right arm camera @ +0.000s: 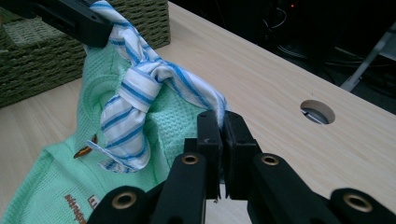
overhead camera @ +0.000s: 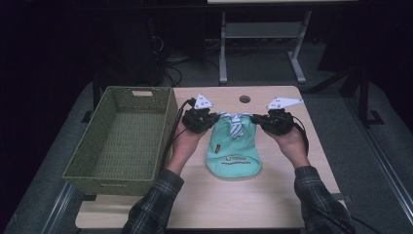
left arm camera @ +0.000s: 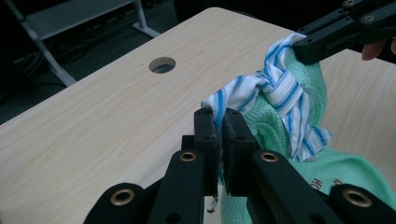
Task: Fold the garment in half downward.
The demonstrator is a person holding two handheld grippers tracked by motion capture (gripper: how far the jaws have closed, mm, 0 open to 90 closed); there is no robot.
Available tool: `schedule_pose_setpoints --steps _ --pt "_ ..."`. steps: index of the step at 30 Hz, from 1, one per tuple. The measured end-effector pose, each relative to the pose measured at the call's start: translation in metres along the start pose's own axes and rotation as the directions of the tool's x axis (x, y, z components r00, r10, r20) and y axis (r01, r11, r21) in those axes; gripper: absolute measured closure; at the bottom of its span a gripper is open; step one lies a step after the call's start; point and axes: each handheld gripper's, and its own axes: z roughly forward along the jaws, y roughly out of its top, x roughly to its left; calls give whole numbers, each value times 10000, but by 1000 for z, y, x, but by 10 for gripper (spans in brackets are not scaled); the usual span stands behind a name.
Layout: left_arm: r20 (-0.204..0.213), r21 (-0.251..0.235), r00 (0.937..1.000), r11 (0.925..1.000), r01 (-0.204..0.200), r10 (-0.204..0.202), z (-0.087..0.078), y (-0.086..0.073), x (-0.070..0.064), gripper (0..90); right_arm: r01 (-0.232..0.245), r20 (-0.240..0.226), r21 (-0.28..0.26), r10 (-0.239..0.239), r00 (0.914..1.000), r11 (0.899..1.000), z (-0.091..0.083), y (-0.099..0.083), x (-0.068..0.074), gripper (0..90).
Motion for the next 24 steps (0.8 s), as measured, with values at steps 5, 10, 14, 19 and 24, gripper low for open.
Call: schedule_pose_setpoints --steps 5,10,14,19,24 --pt "-44 -129 9997 9997 -223 223 -5 -10 -11 853 -239 -70 -268 237 9997 9994 -2 -14 8 865" --pt "-157 -168 9990 9989 -427 424 -8 -22 -22 850 -195 -53 -359 194 9998 9992 -3 -25 19 865" --pt "-179 -49 9969 9971 -761 760 -9 -32 -29 845 -190 -91 -301 187 9998 9994 -3 -36 26 864" --pt "62 136 9976 9976 -685 685 -10 -42 -34 844 -151 -209 -171 147 9997 9997 0 -48 31 864" --pt "202 247 9973 9971 -713 708 -11 -48 -38 843 -151 -267 -133 148 9995 9998 1 -54 34 864"
